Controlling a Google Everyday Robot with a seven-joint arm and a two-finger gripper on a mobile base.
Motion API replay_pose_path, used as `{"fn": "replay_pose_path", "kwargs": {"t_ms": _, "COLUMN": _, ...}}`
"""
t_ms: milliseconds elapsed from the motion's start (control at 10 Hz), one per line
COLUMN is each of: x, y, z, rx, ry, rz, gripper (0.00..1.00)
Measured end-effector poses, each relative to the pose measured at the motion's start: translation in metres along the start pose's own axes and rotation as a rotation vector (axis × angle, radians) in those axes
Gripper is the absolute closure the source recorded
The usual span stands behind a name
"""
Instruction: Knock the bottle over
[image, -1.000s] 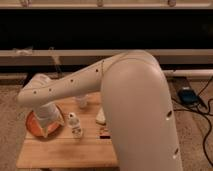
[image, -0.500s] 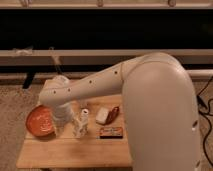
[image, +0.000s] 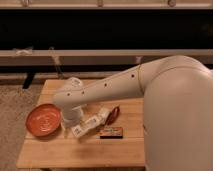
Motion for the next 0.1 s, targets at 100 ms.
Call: {"fn": "replay_pose_path", "kwargs": {"t_ms": 100, "x": -0.0002, "y": 0.0013, "z": 0.0, "rx": 0.0, "ry": 0.0, "rz": -0.003, "gripper": 0.35}}
